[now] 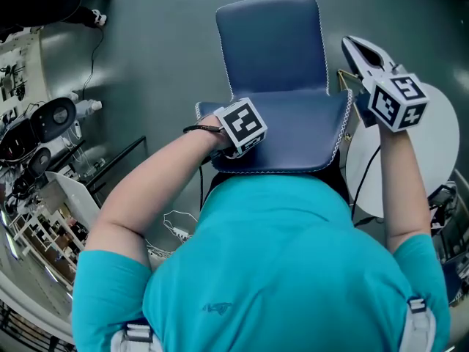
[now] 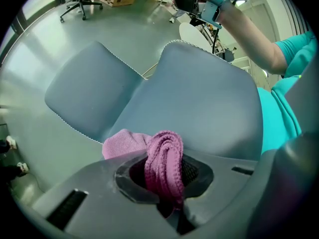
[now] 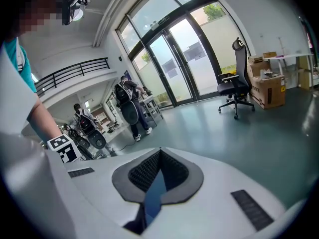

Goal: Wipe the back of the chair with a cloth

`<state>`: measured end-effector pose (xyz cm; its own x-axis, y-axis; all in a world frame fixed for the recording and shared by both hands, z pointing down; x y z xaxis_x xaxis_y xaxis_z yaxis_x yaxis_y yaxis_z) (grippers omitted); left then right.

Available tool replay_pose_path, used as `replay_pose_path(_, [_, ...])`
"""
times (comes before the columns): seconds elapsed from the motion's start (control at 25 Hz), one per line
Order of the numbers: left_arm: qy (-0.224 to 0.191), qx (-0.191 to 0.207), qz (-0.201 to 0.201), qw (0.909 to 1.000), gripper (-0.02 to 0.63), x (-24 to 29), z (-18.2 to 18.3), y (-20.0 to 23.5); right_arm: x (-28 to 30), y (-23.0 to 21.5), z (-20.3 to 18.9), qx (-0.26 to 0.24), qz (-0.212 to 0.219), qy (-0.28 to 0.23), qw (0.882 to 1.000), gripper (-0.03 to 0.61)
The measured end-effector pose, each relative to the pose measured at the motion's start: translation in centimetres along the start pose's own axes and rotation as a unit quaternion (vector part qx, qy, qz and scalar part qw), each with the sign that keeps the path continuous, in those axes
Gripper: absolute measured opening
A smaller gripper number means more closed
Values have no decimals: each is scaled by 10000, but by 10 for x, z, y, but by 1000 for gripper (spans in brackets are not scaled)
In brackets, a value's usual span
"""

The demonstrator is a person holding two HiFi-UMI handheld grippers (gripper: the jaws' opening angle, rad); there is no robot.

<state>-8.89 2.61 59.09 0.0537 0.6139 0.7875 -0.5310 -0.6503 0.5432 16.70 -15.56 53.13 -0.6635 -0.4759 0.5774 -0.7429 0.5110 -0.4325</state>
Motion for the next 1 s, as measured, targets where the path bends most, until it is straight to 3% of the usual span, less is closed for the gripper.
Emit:
replay_pose_path(0.8, [-323, 154, -411, 9985, 58, -9, 80, -42, -33, -27, -2, 201, -128, -158, 9996, -8])
replay_pose_path(1.0, [-328, 167, -505, 9980, 58, -1, 83, -34, -27, -25, -9, 274, -189, -172, 9993, -8])
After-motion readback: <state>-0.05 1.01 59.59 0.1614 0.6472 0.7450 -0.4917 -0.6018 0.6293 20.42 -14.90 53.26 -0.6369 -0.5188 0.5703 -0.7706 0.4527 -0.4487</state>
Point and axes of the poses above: the fingertips, and each gripper's own axes: x forward along the fingers, y to its left, z out of its top, the point moved 7 cm from there along -x, backward along the fingers, and after that the axes turned 6 degrees about y, right-handed, at the moved point
